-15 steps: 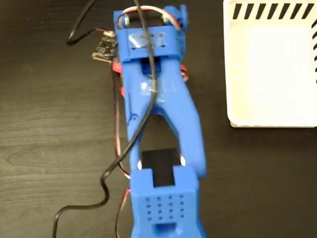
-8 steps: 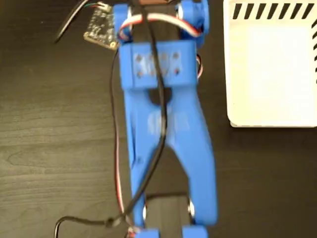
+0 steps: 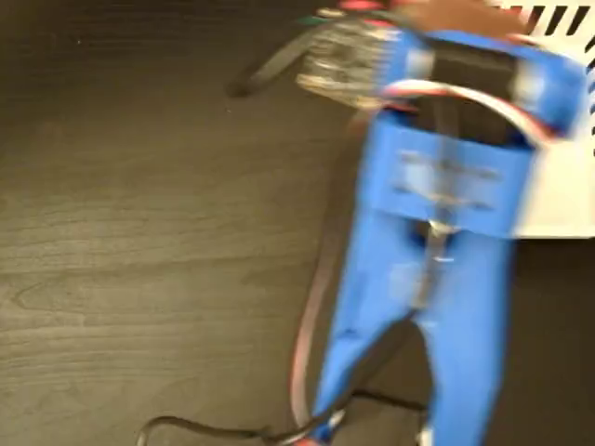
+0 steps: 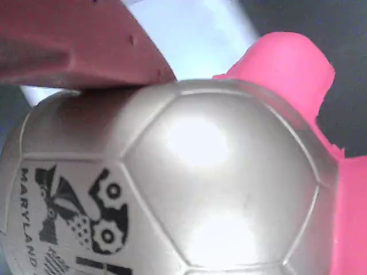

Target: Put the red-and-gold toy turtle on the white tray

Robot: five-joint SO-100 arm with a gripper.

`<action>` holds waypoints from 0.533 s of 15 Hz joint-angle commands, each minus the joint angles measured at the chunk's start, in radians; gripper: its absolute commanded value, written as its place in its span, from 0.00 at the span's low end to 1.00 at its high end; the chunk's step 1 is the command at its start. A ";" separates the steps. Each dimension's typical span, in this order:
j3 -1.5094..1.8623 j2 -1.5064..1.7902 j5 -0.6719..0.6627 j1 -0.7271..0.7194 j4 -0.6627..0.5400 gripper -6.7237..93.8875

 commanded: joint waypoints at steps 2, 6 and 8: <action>-0.270 -0.158 -0.150 0.086 0.020 0.07; -0.449 -0.405 -0.178 0.100 0.020 0.07; -0.449 -0.471 -0.175 0.103 0.020 0.07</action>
